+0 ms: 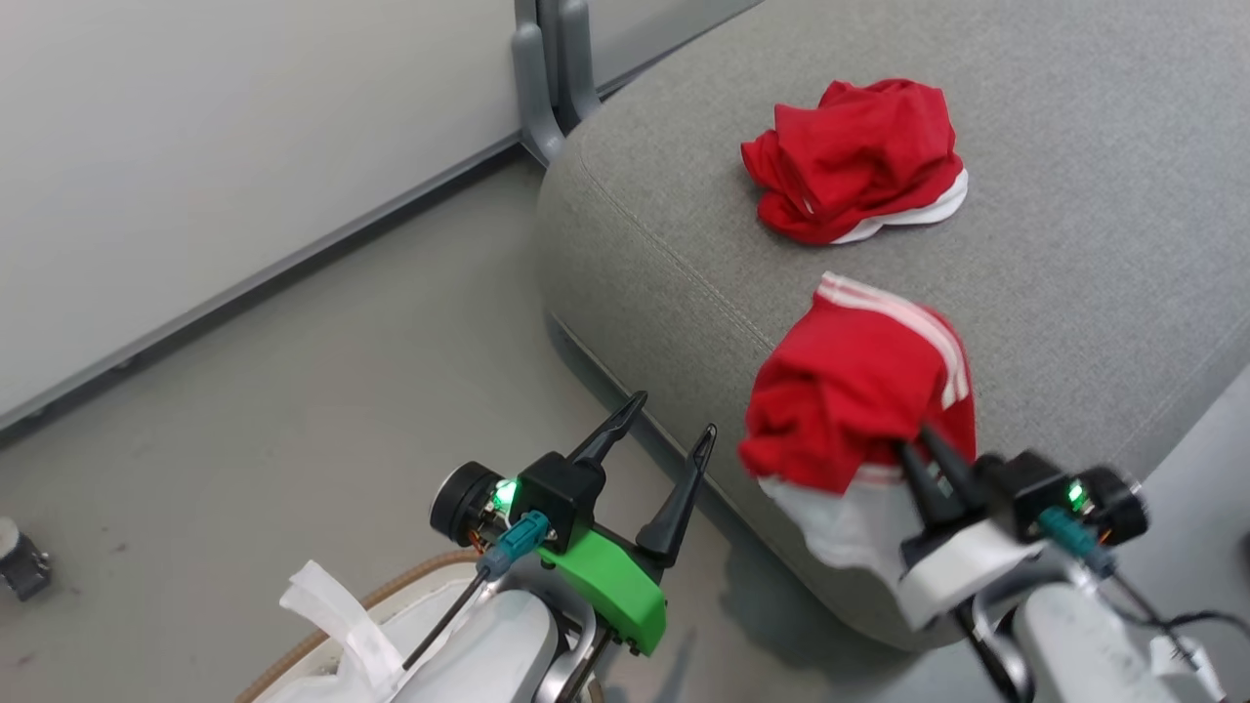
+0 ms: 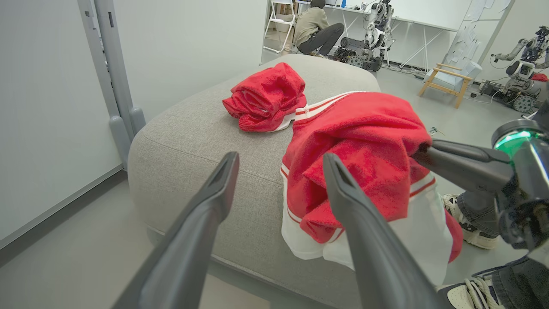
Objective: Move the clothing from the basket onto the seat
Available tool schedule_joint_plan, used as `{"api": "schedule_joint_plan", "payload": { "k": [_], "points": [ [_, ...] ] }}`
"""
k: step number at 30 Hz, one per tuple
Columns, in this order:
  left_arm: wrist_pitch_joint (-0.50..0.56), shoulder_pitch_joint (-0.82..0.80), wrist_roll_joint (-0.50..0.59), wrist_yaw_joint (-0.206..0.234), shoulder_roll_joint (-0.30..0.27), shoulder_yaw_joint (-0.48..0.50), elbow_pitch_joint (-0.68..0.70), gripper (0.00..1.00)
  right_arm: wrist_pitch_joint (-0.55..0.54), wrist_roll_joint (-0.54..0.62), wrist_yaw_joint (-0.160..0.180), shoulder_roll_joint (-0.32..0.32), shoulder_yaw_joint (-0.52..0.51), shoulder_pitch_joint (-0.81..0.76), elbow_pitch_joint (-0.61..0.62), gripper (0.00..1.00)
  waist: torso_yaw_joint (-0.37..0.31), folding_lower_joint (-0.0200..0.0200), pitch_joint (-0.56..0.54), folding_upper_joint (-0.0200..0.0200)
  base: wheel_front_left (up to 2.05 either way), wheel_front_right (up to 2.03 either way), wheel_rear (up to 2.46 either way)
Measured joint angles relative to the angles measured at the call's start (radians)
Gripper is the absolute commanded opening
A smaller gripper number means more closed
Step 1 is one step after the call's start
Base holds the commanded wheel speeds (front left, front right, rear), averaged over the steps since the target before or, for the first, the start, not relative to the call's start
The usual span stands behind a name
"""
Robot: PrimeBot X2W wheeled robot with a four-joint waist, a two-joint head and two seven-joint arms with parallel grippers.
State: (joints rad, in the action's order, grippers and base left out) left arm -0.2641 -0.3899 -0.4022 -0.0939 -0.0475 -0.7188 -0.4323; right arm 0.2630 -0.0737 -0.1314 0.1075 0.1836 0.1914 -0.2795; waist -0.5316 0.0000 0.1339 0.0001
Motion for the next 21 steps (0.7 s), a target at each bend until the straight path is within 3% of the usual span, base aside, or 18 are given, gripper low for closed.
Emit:
{"api": "schedule_joint_plan", "payload": {
  "k": [11,14,21],
  "points": [
    [0.0,-0.024,0.077,0.001,-0.001,0.059,-0.049,1.0,0.0,0.034,0.0,0.2,-0.097,0.355,0.007,0.0,-0.013,0.0,0.12,0.0,0.0,0.0,0.0],
    [0.0,-0.041,0.1,-0.004,-0.001,0.065,-0.057,1.0,0.0,0.049,0.0,0.258,-0.144,0.468,-0.041,0.0,0.0,0.0,0.163,0.0,0.0,0.0,0.0],
    [0.0,-0.119,0.148,-0.021,-0.003,0.045,-0.066,1.0,0.0,0.098,0.0,0.329,-0.23,0.638,-0.204,0.0,0.061,0.0001,0.262,0.0,0.0,0.0,0.0]
  ]
}}
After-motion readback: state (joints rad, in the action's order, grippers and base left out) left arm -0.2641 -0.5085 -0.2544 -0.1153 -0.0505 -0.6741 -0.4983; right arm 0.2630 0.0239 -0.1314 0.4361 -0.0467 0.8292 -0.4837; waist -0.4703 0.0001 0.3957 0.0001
